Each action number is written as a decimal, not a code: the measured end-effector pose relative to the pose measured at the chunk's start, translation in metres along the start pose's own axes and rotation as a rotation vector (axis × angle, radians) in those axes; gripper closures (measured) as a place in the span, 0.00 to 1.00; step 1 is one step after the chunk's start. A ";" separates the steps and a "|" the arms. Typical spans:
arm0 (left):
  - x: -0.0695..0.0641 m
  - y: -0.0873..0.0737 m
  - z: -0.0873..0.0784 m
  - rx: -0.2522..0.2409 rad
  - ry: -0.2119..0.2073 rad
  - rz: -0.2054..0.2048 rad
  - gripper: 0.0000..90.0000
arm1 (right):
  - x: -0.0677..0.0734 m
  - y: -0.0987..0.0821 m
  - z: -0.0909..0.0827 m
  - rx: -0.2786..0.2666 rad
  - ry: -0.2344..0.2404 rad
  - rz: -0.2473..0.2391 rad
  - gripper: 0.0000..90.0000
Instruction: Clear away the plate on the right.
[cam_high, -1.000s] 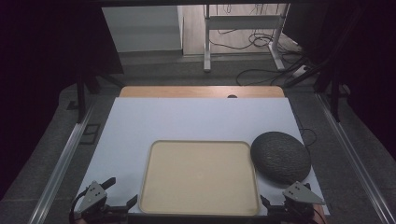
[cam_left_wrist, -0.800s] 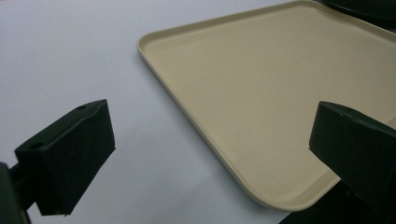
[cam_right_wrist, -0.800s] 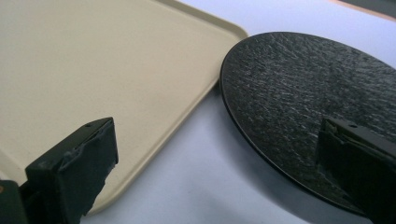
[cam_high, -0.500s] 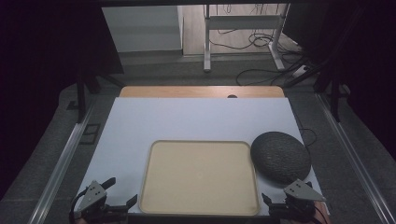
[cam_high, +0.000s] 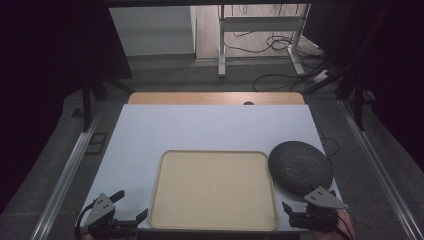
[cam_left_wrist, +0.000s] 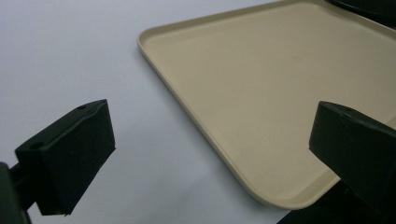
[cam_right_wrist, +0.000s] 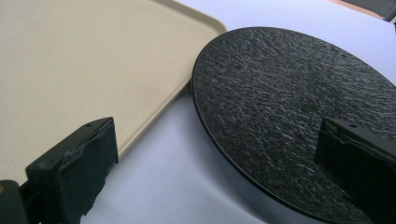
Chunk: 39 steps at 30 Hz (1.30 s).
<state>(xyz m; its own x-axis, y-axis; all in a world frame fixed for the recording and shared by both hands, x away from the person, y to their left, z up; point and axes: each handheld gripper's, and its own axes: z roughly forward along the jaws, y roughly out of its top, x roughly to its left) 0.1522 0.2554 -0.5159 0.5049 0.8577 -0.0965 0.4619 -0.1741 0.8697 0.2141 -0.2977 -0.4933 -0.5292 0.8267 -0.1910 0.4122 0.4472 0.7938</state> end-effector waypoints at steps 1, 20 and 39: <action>0.000 0.000 0.000 0.000 0.000 0.000 0.00 | 0.000 0.000 0.001 0.005 -0.005 -0.001 0.00; -0.001 0.001 0.001 0.012 -0.008 0.013 0.00 | 0.001 0.010 0.006 0.047 -0.061 -0.039 0.00; -0.001 0.000 0.001 0.012 -0.016 0.018 0.00 | 0.008 0.014 0.015 0.178 -0.222 -0.284 0.18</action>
<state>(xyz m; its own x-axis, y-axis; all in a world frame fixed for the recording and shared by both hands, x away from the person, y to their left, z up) 0.1525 0.2540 -0.5160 0.5244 0.8468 -0.0888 0.4614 -0.1950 0.8655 0.2270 -0.2797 -0.4928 -0.4758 0.7064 -0.5241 0.4044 0.7048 0.5829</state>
